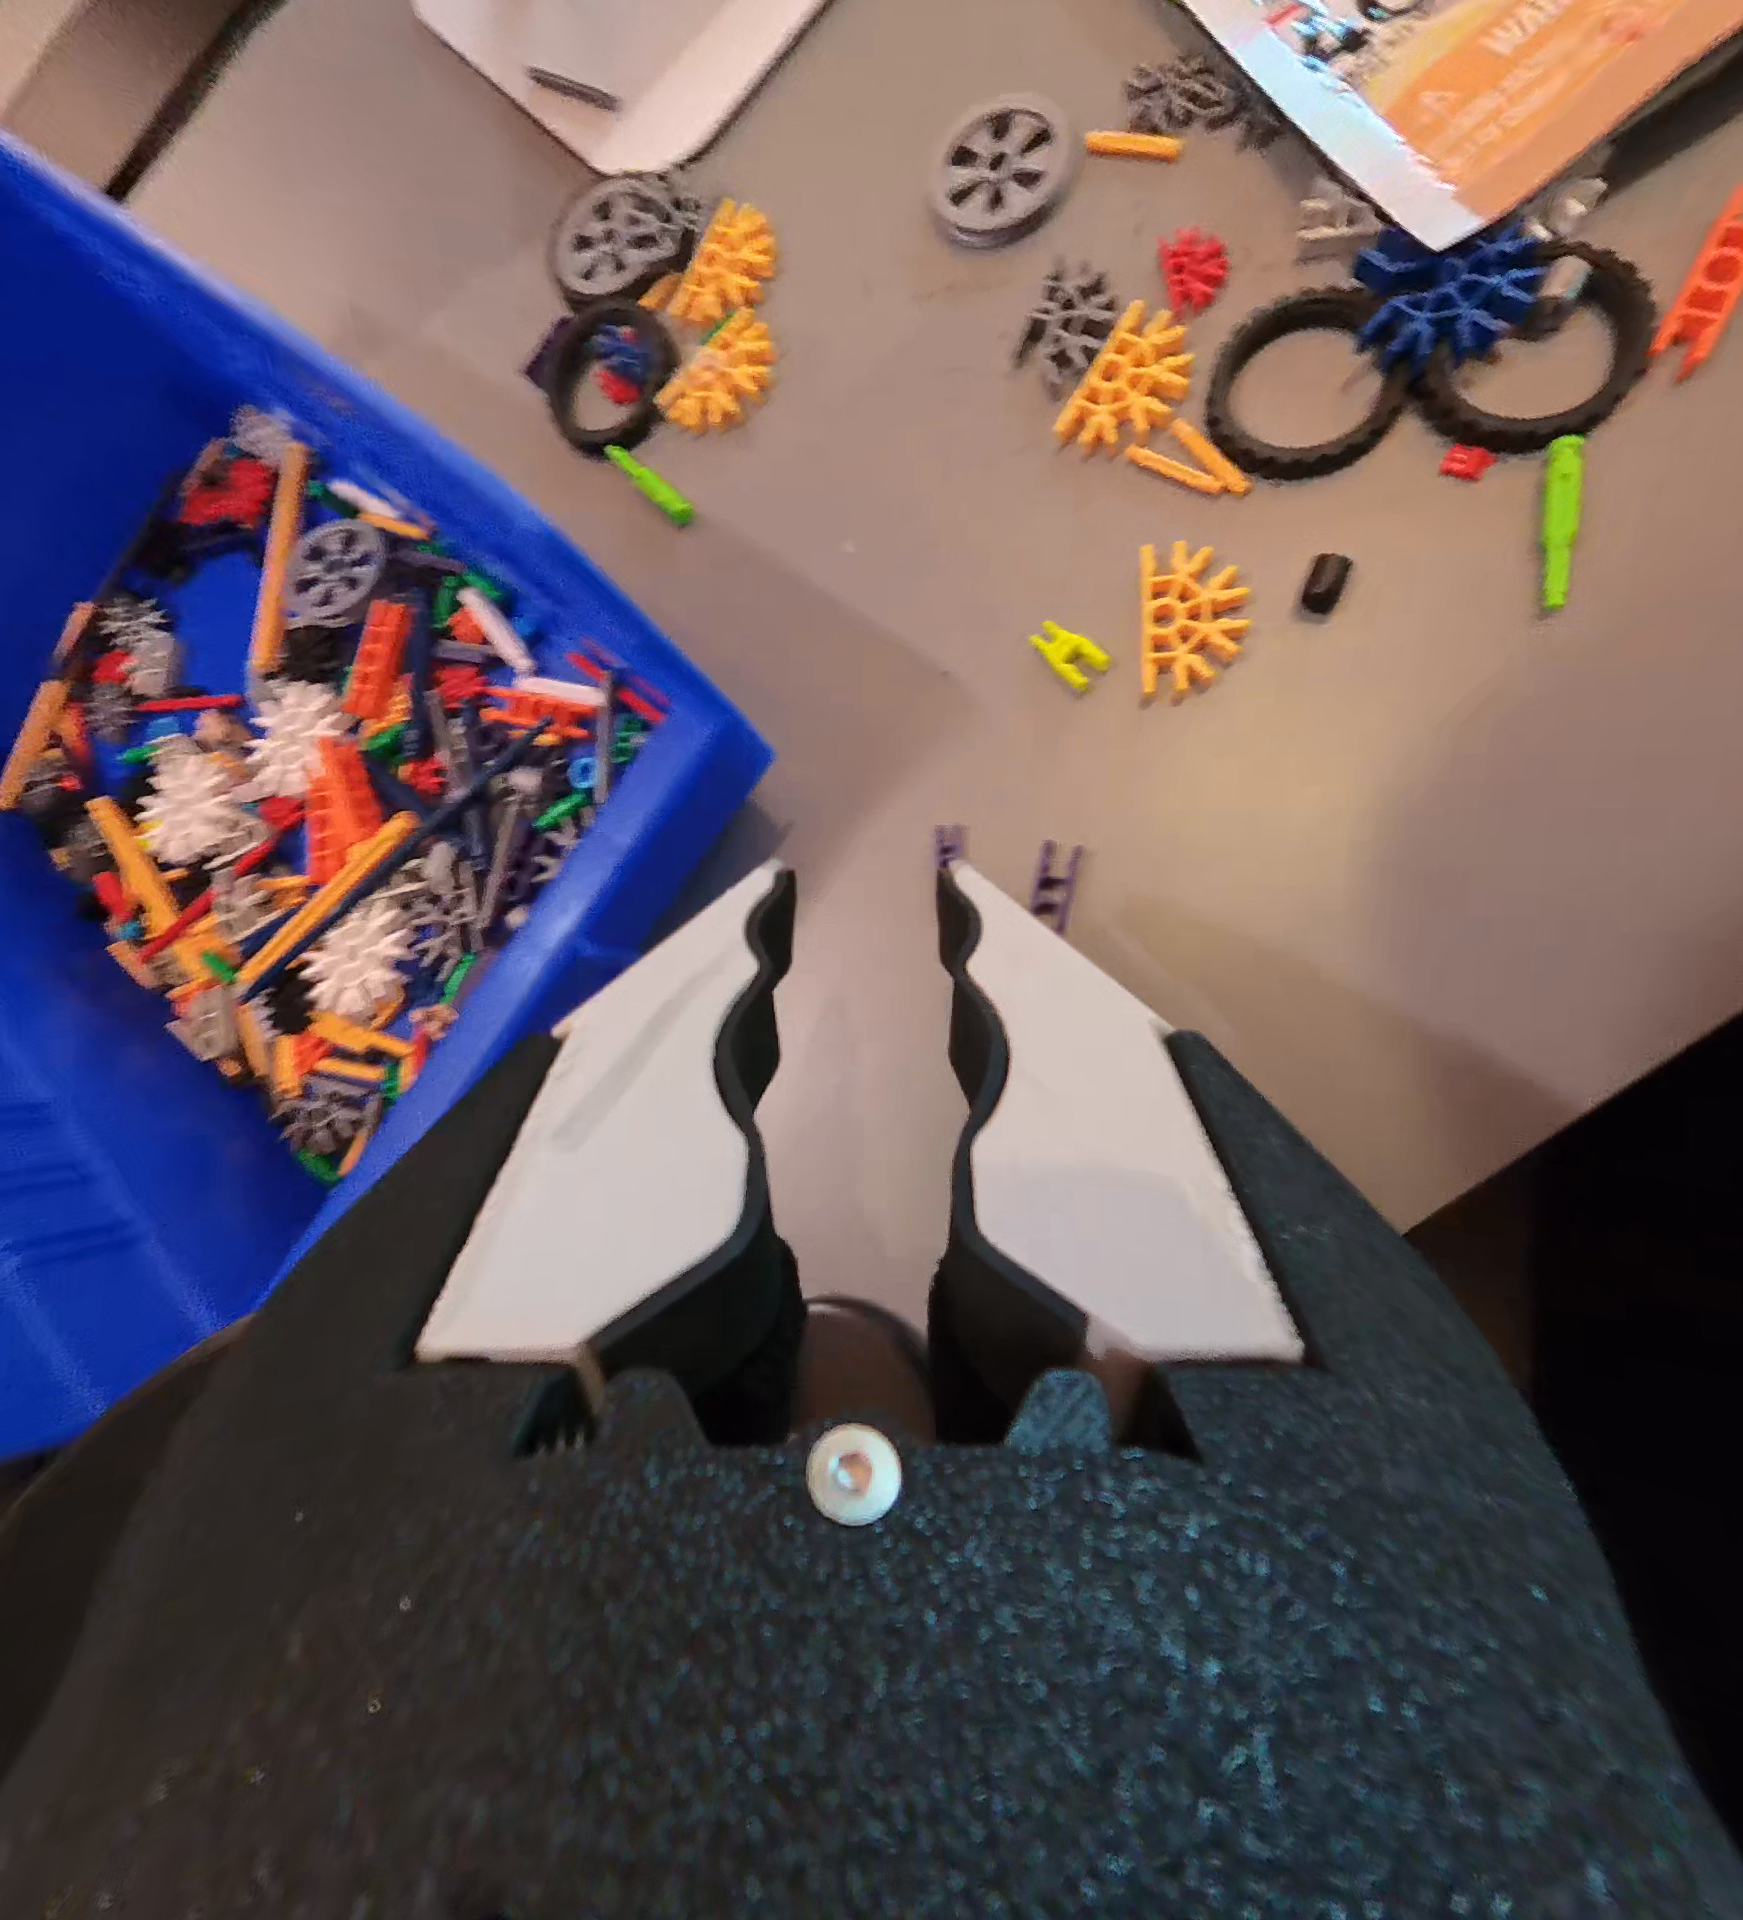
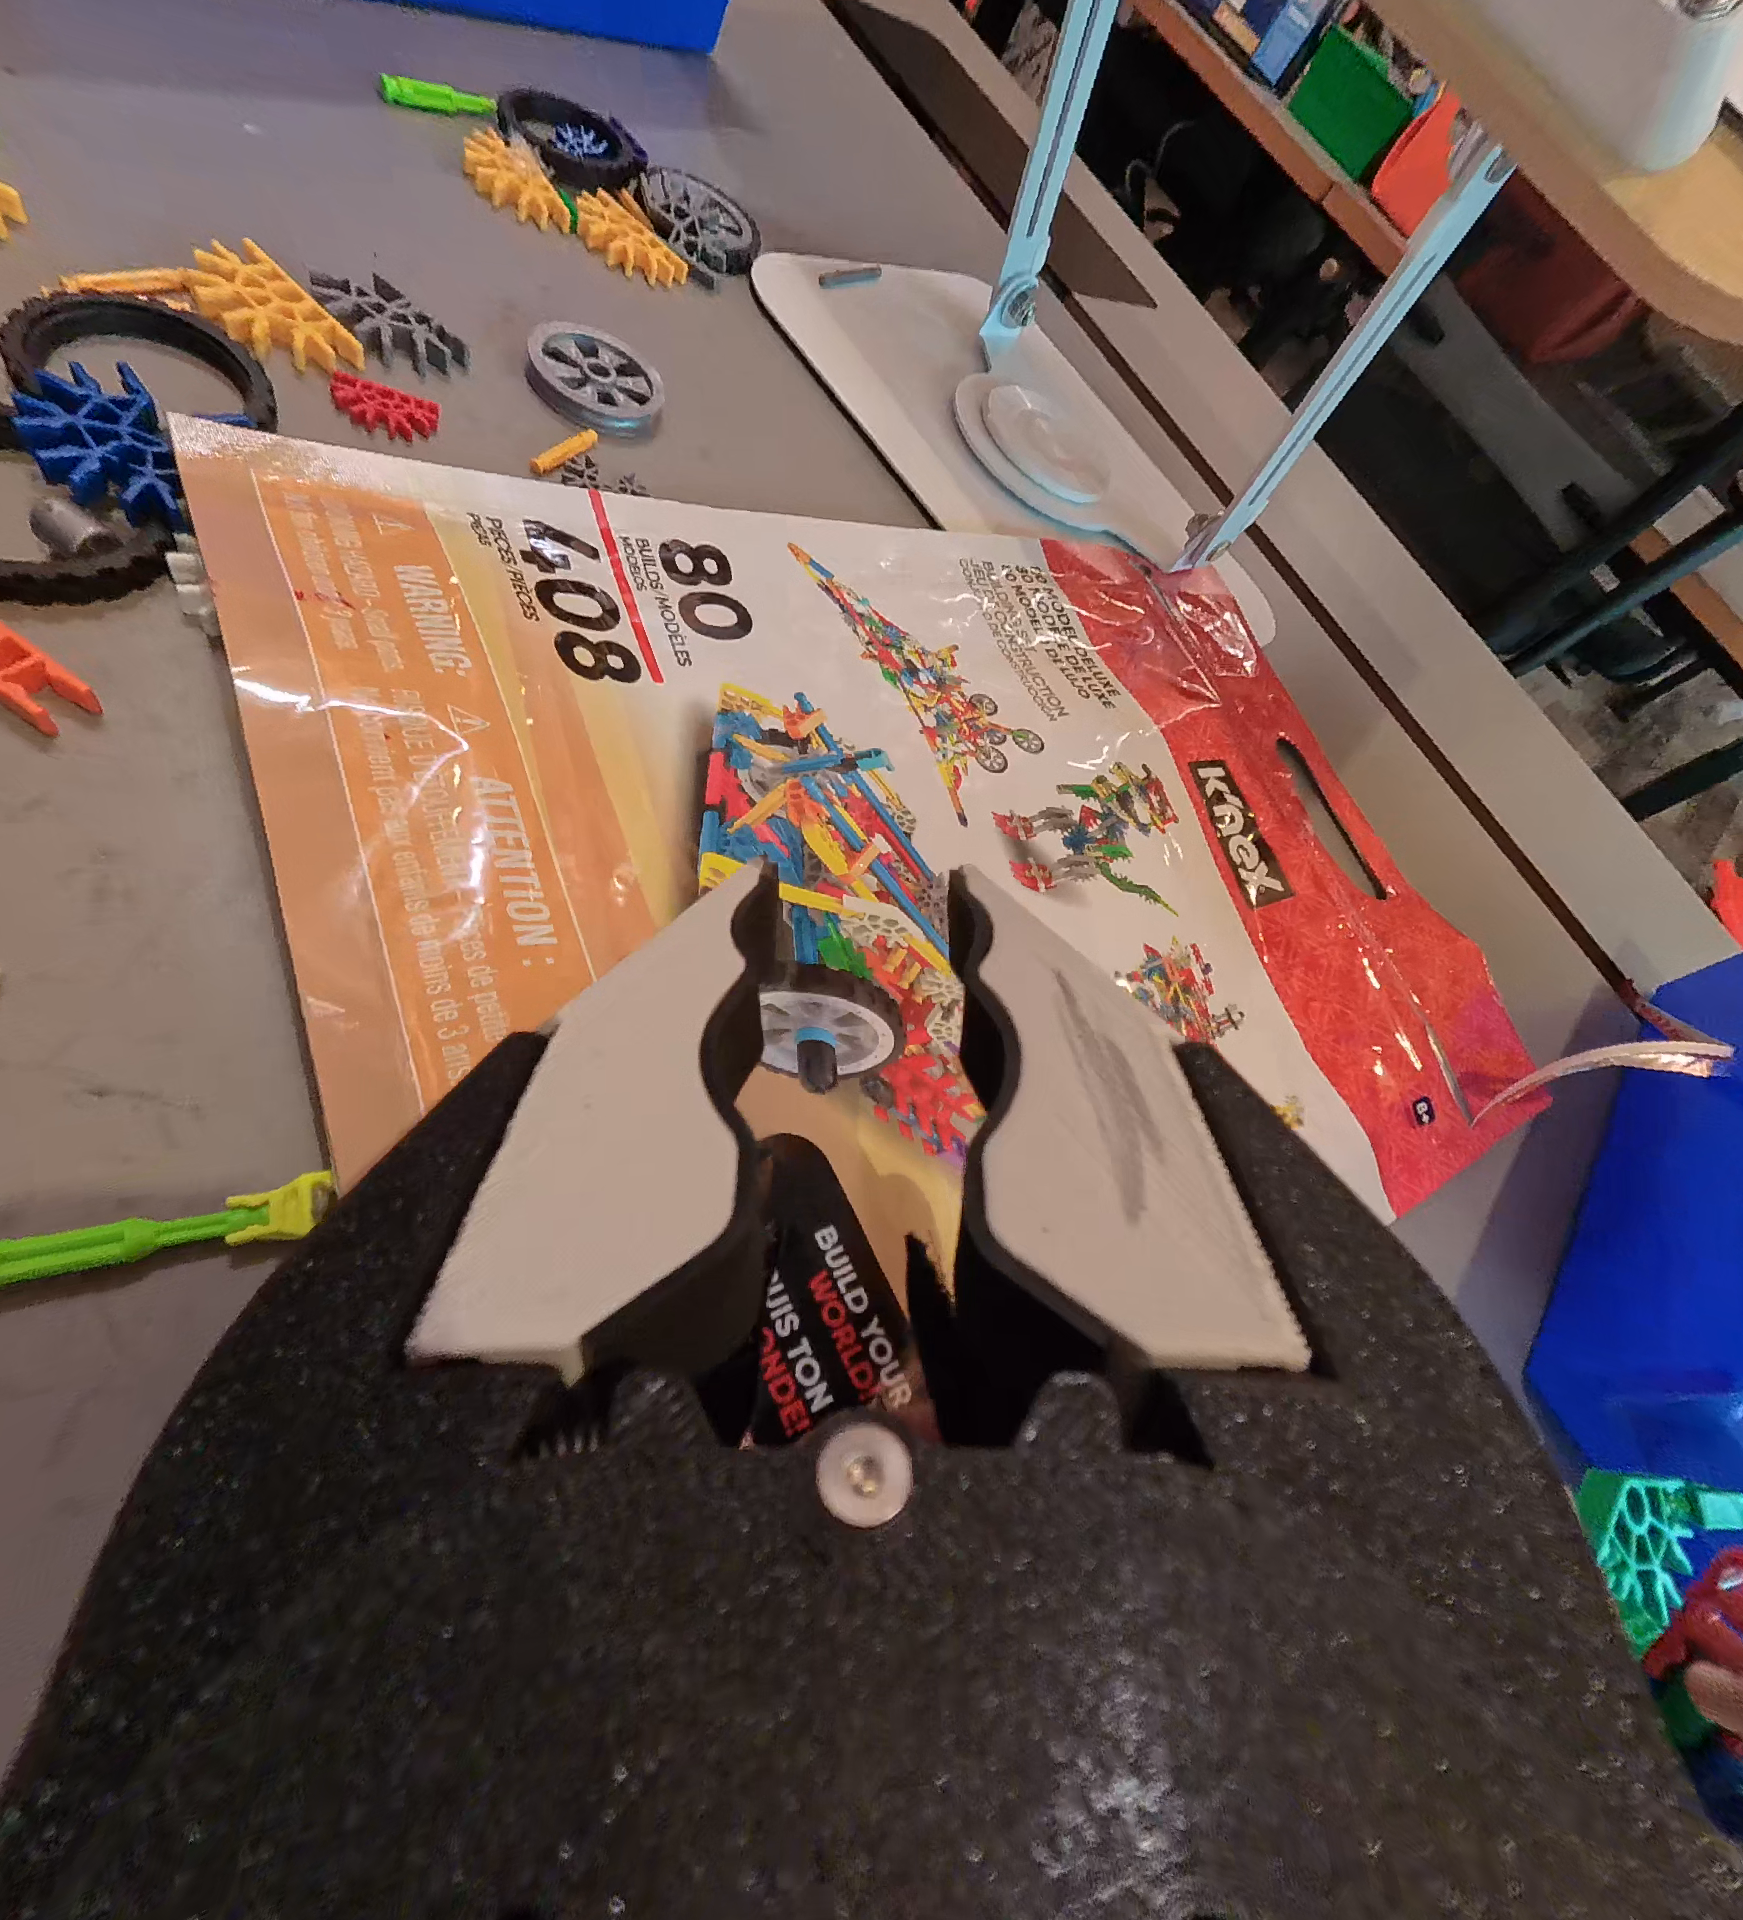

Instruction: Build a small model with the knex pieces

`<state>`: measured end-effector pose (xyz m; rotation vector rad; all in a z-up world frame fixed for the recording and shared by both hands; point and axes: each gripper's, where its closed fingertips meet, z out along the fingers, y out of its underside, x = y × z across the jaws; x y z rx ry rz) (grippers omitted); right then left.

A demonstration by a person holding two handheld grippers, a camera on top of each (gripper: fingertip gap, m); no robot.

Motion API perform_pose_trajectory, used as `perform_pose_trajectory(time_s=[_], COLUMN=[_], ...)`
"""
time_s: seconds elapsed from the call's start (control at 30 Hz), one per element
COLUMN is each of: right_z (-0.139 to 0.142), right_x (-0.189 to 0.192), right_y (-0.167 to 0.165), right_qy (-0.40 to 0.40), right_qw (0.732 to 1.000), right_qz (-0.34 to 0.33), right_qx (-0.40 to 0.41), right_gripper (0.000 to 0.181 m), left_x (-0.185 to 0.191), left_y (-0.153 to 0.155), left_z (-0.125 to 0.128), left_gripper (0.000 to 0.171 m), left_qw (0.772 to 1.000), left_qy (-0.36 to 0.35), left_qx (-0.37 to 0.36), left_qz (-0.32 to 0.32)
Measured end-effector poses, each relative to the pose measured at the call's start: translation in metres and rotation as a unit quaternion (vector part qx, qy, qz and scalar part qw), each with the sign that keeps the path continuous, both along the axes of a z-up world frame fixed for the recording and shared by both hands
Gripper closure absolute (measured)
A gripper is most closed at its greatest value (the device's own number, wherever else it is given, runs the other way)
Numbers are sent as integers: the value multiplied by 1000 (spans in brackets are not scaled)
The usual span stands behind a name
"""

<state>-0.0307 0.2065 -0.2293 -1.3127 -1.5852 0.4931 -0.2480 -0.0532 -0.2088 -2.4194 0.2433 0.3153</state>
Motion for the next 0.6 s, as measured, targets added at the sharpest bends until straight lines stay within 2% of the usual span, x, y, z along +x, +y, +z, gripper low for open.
perform_pose_trajectory(time_s=[0.23,0.33,0.47,0.6], right_z=[-9,-9,-7,-8], right_x=[-2,-3,-4,-5], right_y=[-4,-3,0,1], right_qy=[-23,-21,-15,-20], right_qw=[999,999,1000,999], right_qz=[12,11,7,6], right_qx=[19,21,23,33], right_gripper=[150,150,150,150], left_x=[-88,-122,-163,-193], left_y=[-12,1,28,57], left_z=[51,62,58,43], left_gripper=[149,150,151,151], left_qw=[995,993,993,992], left_qy=[91,105,112,112], left_qx=[6,1,-19,-56], left_qz=[50,46,35,22])
